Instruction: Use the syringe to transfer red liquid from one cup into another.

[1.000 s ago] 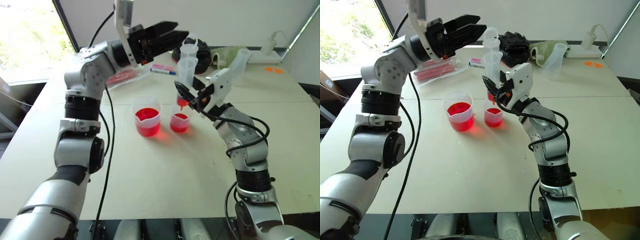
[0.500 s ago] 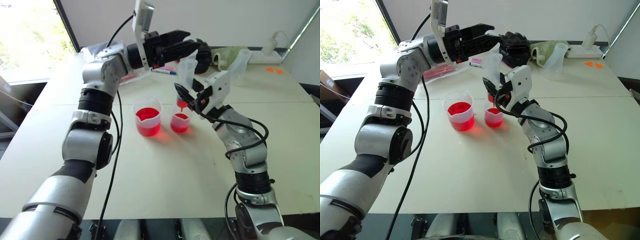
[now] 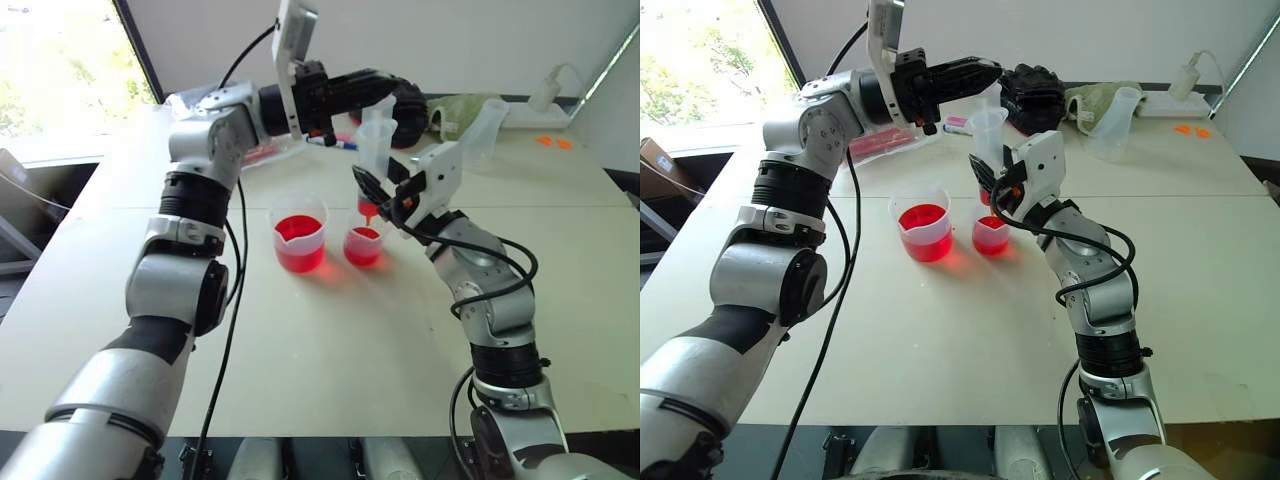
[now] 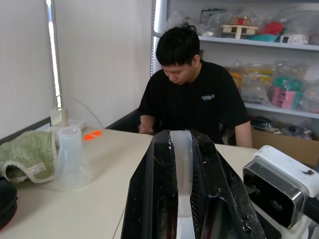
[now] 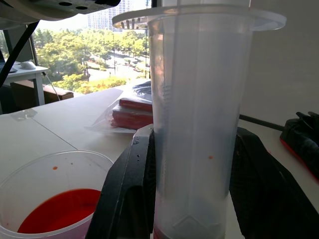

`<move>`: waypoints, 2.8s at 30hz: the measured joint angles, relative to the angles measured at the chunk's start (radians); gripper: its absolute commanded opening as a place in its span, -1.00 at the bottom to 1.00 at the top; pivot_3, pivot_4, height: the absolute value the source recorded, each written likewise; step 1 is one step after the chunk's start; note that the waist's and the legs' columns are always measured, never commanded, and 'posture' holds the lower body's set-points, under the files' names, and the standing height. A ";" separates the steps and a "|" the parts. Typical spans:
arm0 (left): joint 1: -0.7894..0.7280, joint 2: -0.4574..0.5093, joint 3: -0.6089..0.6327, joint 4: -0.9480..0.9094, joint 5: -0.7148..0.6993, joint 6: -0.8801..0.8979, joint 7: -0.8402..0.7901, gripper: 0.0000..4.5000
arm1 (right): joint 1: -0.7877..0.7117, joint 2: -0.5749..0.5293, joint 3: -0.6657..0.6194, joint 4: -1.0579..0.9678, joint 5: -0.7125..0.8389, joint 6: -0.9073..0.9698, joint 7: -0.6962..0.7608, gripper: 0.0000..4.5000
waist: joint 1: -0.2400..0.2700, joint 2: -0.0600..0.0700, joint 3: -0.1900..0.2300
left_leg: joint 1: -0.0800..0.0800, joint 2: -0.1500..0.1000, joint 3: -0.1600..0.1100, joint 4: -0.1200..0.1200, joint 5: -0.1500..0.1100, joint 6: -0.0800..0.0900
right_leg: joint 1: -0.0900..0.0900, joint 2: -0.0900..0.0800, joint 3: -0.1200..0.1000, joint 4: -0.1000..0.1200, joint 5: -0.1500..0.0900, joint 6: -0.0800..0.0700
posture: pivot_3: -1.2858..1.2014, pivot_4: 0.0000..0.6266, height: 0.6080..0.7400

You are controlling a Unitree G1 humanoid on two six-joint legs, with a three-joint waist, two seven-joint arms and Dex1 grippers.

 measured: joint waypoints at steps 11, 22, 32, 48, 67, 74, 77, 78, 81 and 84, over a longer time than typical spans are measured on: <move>0.001 -0.004 -0.001 -0.003 0.007 -0.010 -0.002 -0.98 | 0.000 0.000 -0.002 0.000 0.000 0.000 -0.001 -0.39 | 0.000 0.000 0.000 | 0.000 0.000 0.000 0.000 0.000 0.000 | 0.000 0.000 0.000 0.000 0.000 0.000 | 0.03 -0.52 0.56; 0.043 -0.002 -0.010 -0.081 0.018 0.005 -0.006 -0.98 | 0.000 0.000 -0.001 0.000 0.000 0.000 0.003 -0.39 | 0.000 0.000 0.000 | 0.000 0.000 0.000 0.000 0.000 0.000 | 0.000 0.000 0.000 0.000 0.000 0.000 | 0.03 -0.52 0.56; 0.082 -0.004 -0.016 -0.144 0.020 0.030 0.008 -0.98 | 0.000 0.000 0.001 0.000 0.000 0.000 0.006 -0.39 | 0.000 0.000 0.000 | 0.000 0.000 0.000 0.000 0.000 0.000 | 0.000 0.000 0.000 0.000 0.000 0.000 | 0.03 -0.52 0.56; 0.128 -0.023 -0.019 -0.182 0.034 0.034 0.030 -0.98 | 0.000 -0.006 0.001 0.000 0.003 0.010 0.011 -0.39 | 0.000 0.000 0.000 | 0.000 0.000 0.000 0.000 0.000 0.000 | 0.000 0.000 0.000 0.000 0.000 0.000 | 0.03 -0.52 0.56; 0.149 -0.034 -0.020 -0.186 0.037 0.035 0.042 -0.98 | 0.001 -0.024 0.000 -0.003 0.028 0.035 0.011 -0.39 | 0.000 0.000 0.000 | 0.000 0.000 0.000 0.000 0.000 0.000 | 0.000 0.000 0.000 0.000 0.000 0.000 | 0.03 -0.52 0.56; 0.149 -0.035 -0.020 -0.186 0.036 0.035 0.042 -0.98 | 0.001 -0.028 0.000 -0.003 0.037 0.035 0.011 -0.39 | 0.000 0.000 0.000 | 0.000 0.000 0.000 0.000 0.000 0.000 | 0.000 0.000 0.000 0.000 0.000 0.000 | 0.03 -0.52 0.56; 0.148 -0.035 -0.020 -0.186 0.036 0.036 0.042 -0.98 | 0.001 -0.029 0.000 -0.003 0.038 0.035 0.011 -0.39 | 0.000 0.000 0.000 | 0.000 0.000 0.000 0.000 0.000 0.000 | 0.000 0.000 0.000 0.000 0.000 0.000 | 0.03 -0.52 0.56; 0.148 -0.035 -0.020 -0.186 0.036 0.036 0.042 -0.80 | 0.001 -0.029 0.000 -0.003 0.038 0.035 0.011 -0.39 | 0.000 0.000 0.000 | 0.000 0.000 0.000 0.000 0.000 0.000 | 0.000 0.000 0.000 0.000 0.000 0.000 | 0.03 -0.52 0.56; 0.148 -0.039 -0.020 -0.186 0.032 0.045 0.038 -0.33 | 0.001 -0.035 0.000 -0.003 0.036 0.035 0.009 -0.39 | 0.001 0.000 0.000 | 0.000 0.000 0.000 0.000 0.000 0.000 | 0.000 0.000 0.000 0.000 0.000 0.000 | 0.03 -0.52 0.56; 0.148 -0.046 -0.023 -0.186 0.027 0.051 0.031 0.24 | 0.001 -0.039 0.000 -0.003 0.032 0.035 0.001 -0.39 | 0.000 0.000 0.000 | 0.000 0.000 0.000 0.000 0.000 0.000 | 0.000 0.000 0.000 0.000 0.000 0.000 | 0.03 -0.52 0.56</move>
